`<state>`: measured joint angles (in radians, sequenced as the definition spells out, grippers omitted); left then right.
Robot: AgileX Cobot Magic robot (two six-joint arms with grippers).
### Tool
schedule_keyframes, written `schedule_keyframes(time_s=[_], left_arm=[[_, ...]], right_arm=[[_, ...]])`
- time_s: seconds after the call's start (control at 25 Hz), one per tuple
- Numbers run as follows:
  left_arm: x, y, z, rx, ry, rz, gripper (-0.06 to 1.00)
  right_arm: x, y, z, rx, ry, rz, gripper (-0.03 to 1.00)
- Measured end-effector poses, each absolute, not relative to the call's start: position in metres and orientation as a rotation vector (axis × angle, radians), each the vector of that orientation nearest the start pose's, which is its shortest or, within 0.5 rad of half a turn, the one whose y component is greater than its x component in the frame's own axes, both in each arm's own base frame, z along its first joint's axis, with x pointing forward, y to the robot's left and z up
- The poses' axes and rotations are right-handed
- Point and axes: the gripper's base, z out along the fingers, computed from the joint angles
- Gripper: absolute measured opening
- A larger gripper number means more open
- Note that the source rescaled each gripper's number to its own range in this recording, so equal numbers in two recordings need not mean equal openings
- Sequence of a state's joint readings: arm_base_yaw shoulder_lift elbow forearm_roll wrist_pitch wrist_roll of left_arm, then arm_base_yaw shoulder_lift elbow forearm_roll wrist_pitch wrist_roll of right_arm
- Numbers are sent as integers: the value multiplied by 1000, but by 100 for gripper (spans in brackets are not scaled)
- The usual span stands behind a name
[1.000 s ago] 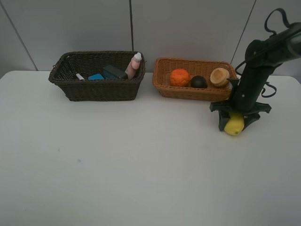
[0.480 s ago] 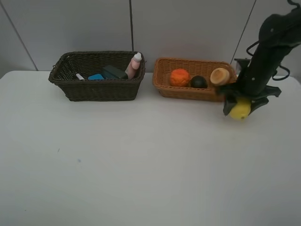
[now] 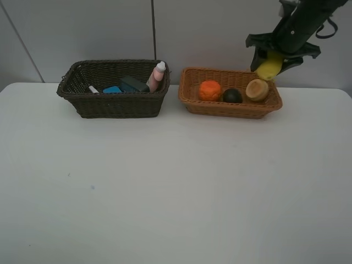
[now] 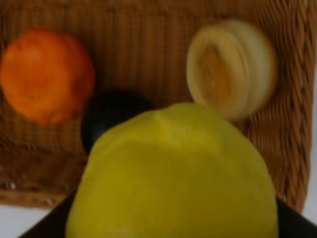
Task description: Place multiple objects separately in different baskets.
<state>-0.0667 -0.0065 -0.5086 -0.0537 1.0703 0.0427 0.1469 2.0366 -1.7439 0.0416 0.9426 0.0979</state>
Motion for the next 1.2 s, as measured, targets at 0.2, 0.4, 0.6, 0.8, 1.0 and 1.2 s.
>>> schedule_keyframes(time_s=[0.2,0.4,0.6,0.8,1.0,1.2], left_arm=[[-8,-4,279,115,2035,-79,100],[-8,-4,279,115,2035,-79,100],[-8,-4,279,115,2035,-79,100],[-8,-4,279,115,2035,-79,100],[-8,-4,279,115,2035,-78,100],[-8,-4,279,115,2035,-78,100]], right_arm=[[479,82,230,-107,2679,145,50],[487,89,215,-178,2678,71,93],[484,87,213,-193,2721,41,98],[476,82,230,-205,2735,-7,99],[469,26,269,-67,2696,-86,100],[452,-41,282,136,2722,-123,100]])
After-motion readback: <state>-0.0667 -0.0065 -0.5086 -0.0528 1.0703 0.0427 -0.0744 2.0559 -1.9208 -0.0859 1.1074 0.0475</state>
